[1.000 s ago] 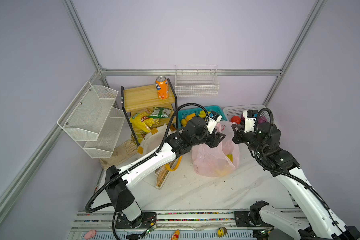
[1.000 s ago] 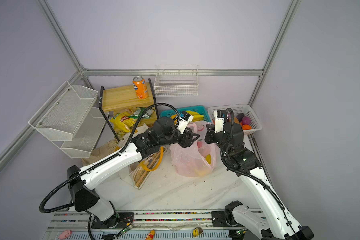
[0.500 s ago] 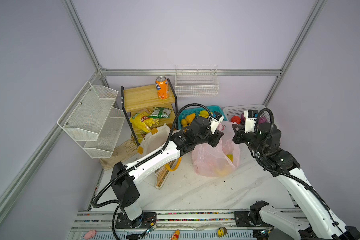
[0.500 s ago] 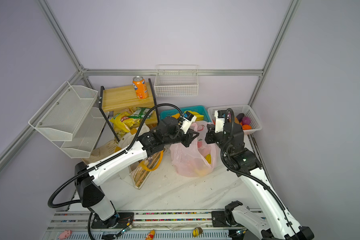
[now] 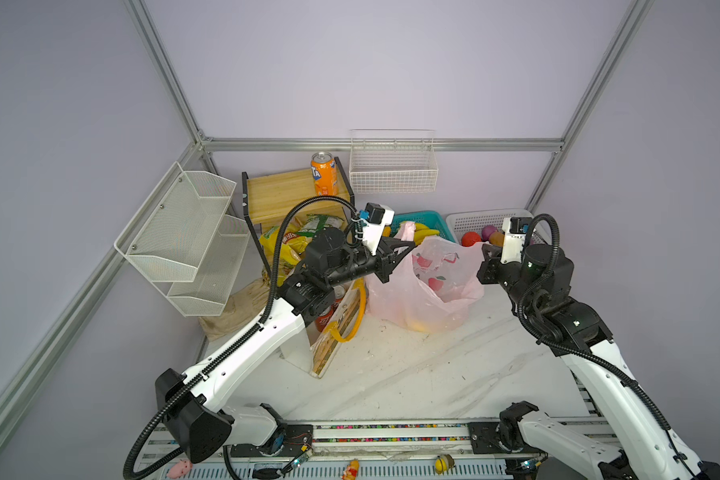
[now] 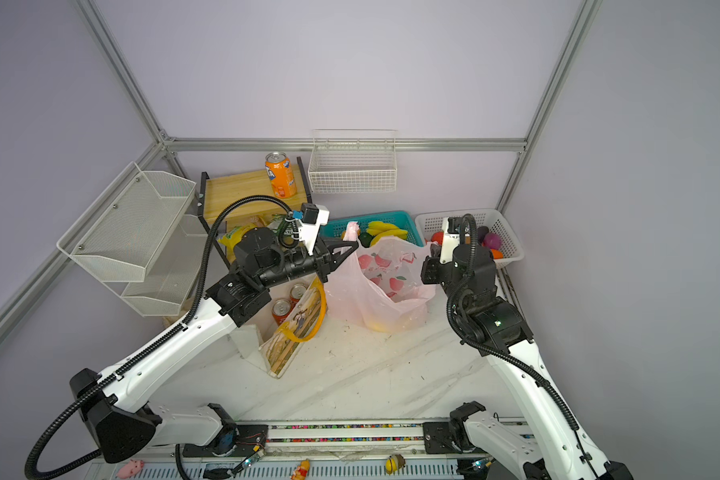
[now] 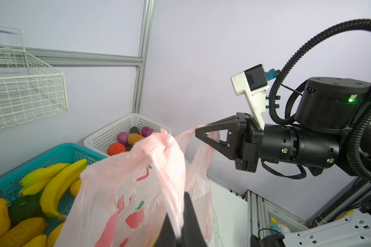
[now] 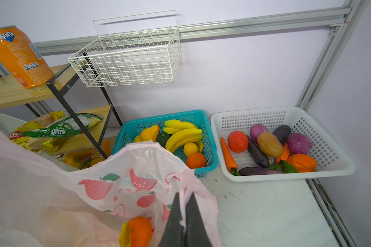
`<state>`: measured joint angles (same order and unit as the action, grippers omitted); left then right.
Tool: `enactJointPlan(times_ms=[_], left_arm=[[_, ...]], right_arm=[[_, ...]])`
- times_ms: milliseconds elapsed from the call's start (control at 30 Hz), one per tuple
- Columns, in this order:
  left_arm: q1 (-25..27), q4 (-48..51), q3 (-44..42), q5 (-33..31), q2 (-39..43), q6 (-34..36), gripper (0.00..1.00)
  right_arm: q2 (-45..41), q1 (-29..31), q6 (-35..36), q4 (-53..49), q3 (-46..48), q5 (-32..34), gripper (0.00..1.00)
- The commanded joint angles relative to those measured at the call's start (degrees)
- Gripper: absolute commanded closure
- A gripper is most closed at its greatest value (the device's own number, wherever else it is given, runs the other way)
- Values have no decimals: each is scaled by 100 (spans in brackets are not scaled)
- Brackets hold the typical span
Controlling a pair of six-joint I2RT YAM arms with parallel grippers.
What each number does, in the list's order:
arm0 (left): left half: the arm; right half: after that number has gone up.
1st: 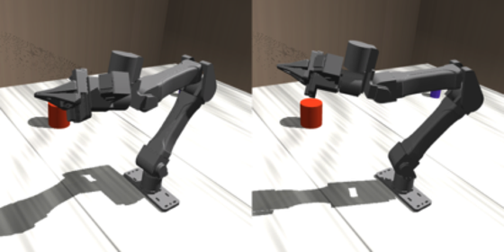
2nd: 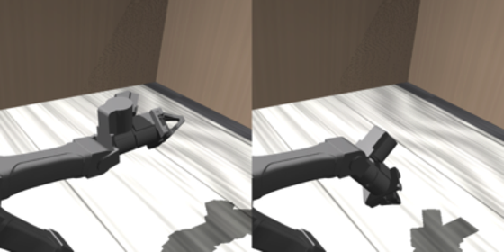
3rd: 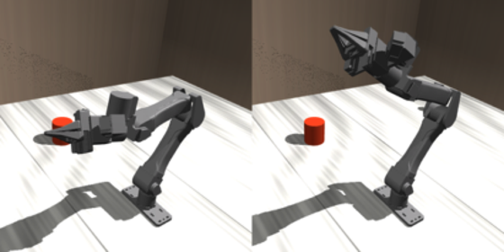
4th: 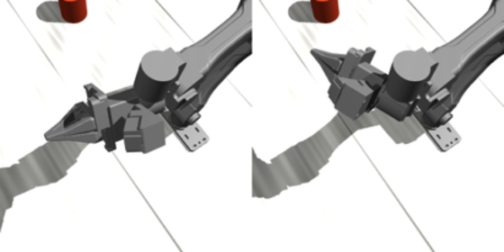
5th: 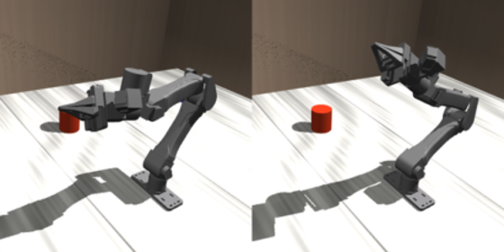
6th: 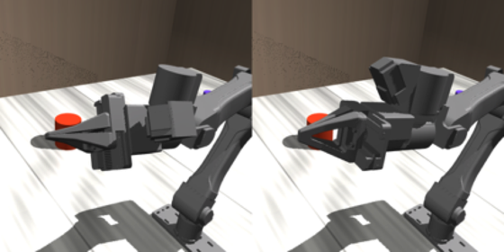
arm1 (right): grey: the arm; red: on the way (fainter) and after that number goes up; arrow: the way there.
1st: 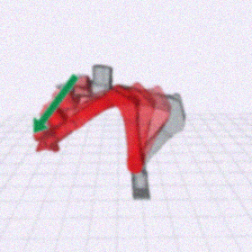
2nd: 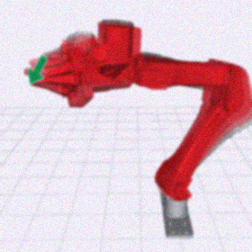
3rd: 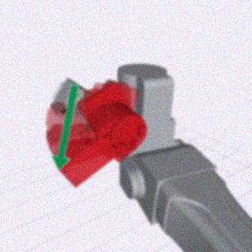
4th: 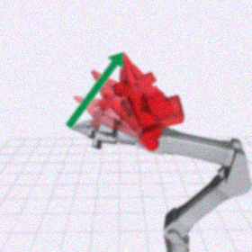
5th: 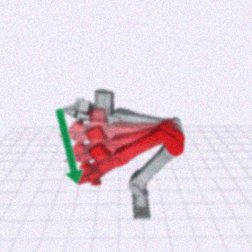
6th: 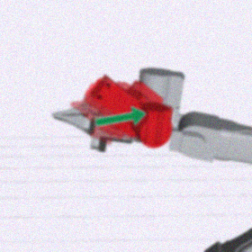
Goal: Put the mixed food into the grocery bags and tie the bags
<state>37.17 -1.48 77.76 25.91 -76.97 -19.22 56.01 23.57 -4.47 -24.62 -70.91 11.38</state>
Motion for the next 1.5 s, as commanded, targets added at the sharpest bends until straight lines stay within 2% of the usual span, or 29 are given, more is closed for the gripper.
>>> enactJointPlan(times_ms=[0,333,733,800,900,1133,1267,1467], left_arm=[[-222,-693,-415,414,35,-402,98],[-254,-837,-709,401,147,-617,100],[-263,-1187,-957,538,40,-1073,100],[-256,-1224,-1010,538,-5,-1139,100],[-257,-1298,-1069,563,-79,-1270,100],[-258,-1282,-1113,555,-14,-1308,100],[-259,-1247,-1121,546,14,-1267,100],[-258,-1224,-1143,516,32,-1242,100]], right_arm=[[86,17,111,-105,-47,466,100],[333,18,404,-80,-479,1381,100],[440,23,520,78,-299,1584,100],[609,24,545,80,-197,1674,97],[868,22,597,31,-194,1872,84],[791,21,855,203,-674,1611,32],[797,19,913,162,-1052,1359,18],[595,63,1147,633,-1132,154,3]])
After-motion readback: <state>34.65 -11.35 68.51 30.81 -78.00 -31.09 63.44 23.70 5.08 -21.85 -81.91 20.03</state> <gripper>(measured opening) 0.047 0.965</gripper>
